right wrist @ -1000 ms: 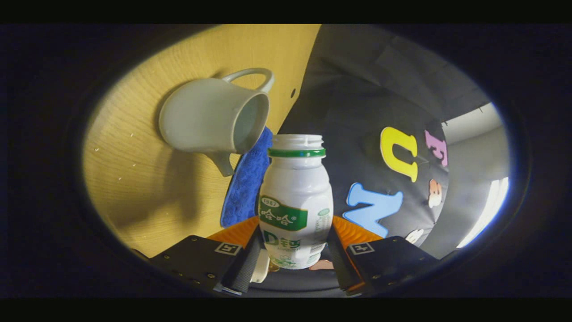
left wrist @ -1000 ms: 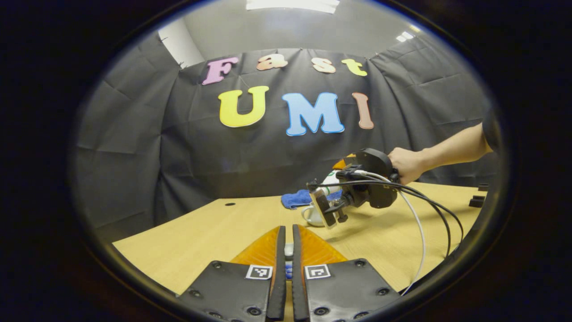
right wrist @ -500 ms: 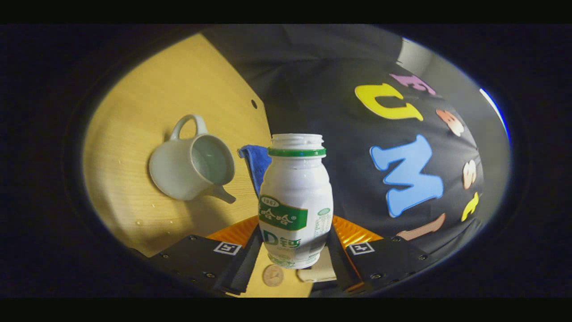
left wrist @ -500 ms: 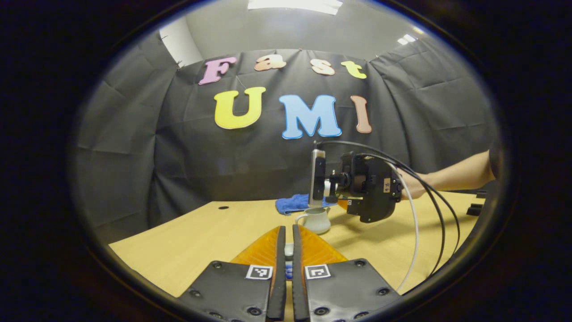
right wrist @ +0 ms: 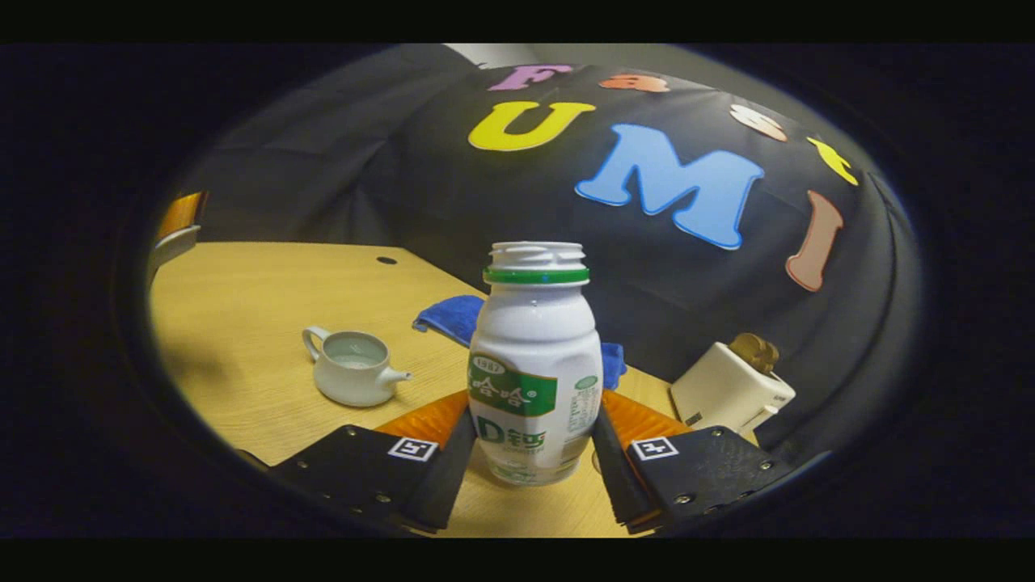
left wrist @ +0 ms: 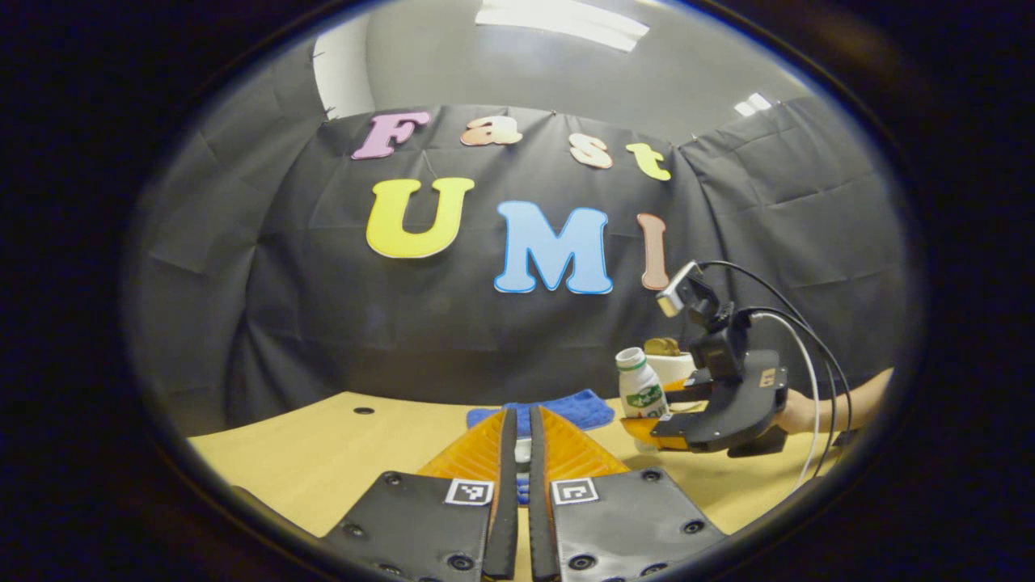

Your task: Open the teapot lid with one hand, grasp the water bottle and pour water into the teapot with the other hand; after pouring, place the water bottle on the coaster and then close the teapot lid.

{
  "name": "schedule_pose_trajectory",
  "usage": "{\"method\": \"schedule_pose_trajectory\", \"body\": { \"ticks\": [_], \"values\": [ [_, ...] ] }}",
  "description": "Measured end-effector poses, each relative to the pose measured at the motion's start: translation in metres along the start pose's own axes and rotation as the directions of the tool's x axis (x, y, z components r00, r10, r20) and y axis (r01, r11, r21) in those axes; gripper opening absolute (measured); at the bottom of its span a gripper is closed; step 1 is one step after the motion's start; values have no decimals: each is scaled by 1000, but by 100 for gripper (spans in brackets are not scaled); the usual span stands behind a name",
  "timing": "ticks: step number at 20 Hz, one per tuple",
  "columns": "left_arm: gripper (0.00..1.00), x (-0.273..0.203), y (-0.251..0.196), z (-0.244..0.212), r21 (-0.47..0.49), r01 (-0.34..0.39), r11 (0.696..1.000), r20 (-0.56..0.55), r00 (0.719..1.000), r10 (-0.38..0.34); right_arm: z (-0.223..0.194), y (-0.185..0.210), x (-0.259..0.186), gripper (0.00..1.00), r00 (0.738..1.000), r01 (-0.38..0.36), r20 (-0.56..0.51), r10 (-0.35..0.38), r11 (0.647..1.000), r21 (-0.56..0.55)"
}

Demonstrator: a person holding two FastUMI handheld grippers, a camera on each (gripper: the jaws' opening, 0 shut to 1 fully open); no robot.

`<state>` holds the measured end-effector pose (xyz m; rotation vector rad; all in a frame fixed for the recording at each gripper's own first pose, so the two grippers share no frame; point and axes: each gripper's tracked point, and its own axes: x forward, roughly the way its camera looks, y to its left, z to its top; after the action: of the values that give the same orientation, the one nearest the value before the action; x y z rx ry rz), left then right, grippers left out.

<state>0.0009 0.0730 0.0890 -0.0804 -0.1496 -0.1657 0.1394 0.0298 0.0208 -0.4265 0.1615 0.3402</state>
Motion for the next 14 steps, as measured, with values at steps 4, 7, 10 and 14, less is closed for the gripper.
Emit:
{"method": "schedule_pose_trajectory", "body": {
  "ticks": [4,7,10,14],
  "values": [
    [16,63,-6,-23,-78,44,996,-61,997,-49,-6,-21,-21,72,998,-28,57,18,982,185],
    [16,103,-8,-45,-69,50,996,-118,991,-58,-13,-36,-31,72,997,-46,76,26,962,268],
    [16,130,-17,-77,-54,69,996,-187,979,-78,-21,-52,-36,72,997,-28,77,6,957,288],
    [16,146,-19,-103,-6,59,998,-243,968,-59,-23,-64,-38,72,996,-18,87,-11,946,323]
  ]
}}
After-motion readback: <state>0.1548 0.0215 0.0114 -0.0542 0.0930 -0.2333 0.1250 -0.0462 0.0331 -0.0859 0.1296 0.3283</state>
